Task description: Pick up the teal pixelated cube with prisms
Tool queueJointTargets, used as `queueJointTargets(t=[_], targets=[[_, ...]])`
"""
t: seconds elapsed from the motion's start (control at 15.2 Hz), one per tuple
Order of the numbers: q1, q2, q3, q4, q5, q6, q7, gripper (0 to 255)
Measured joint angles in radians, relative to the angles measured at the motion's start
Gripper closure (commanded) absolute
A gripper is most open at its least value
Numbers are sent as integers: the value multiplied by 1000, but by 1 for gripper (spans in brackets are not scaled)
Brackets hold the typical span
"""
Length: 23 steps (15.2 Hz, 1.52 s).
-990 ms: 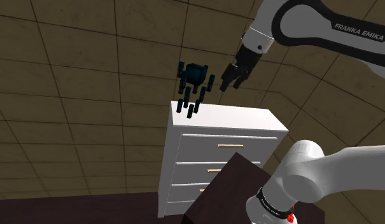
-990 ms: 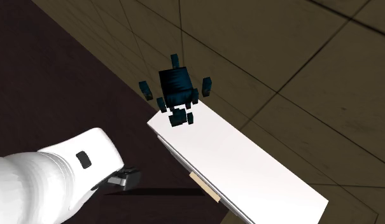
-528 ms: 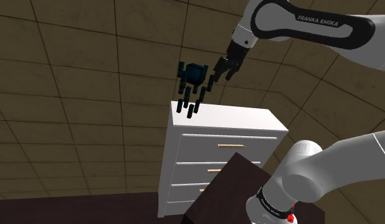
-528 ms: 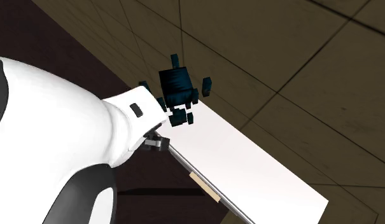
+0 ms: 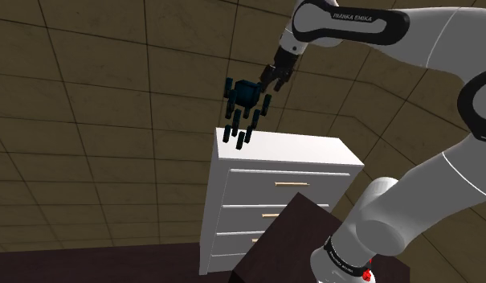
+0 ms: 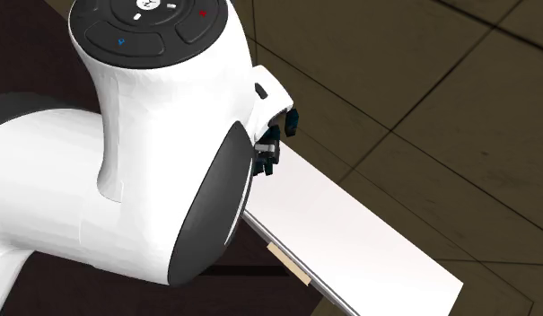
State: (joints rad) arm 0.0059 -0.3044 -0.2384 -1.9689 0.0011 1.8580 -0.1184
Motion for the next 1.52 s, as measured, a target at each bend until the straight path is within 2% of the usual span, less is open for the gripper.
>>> queueJointTargets(t=[0.2, 0.66, 0.73, 1.52], targets=[[-2, 65, -21, 55, 13, 10, -33, 0], [-5, 74, -27, -24, 16, 99, -45, 0], [-5, 73, -27, -29, 15, 103, -44, 255], [-4, 72, -27, -18, 15, 91, -43, 255]])
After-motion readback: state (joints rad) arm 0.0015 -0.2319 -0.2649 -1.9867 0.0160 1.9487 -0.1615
